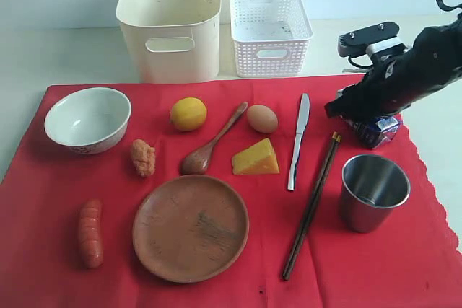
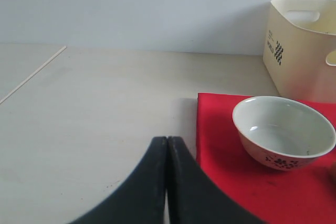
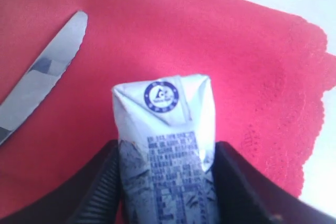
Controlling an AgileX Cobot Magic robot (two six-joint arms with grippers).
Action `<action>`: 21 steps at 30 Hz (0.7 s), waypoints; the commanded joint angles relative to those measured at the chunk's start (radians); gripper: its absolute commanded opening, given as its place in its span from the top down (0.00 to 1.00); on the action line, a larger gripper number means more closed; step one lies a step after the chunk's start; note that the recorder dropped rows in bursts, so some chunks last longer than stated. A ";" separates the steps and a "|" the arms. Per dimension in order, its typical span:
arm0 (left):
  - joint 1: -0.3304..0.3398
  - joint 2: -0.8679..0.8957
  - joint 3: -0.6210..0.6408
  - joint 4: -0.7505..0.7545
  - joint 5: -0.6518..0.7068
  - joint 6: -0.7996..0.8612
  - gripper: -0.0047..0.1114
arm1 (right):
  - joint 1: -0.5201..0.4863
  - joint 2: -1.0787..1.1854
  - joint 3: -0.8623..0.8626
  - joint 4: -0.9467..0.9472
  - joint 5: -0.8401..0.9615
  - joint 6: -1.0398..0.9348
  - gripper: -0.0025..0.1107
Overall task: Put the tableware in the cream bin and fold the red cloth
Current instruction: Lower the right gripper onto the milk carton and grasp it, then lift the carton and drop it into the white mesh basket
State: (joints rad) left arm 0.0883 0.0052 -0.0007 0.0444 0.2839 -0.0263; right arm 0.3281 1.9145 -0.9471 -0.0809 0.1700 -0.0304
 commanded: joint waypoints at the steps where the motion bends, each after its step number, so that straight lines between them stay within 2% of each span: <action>1: 0.003 -0.005 0.001 -0.004 -0.008 -0.008 0.95 | 0.002 -0.057 -0.008 -0.010 0.019 -0.004 0.98; 8: 0.003 -0.005 0.001 -0.004 -0.008 -0.008 0.95 | 0.002 -0.314 -0.048 0.039 -0.012 0.008 0.98; 11: 0.003 -0.005 0.001 -0.004 -0.008 -0.008 0.95 | 0.004 -0.363 -0.079 0.103 -0.088 0.008 0.98; 21: 0.003 -0.005 0.001 -0.004 -0.008 -0.008 0.95 | 0.004 -0.223 -0.251 0.108 -0.248 0.016 0.98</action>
State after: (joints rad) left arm 0.0883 0.0052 -0.0007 0.0444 0.2839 -0.0263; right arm 0.3281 1.6409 -1.1451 0.0267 -0.0058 -0.0241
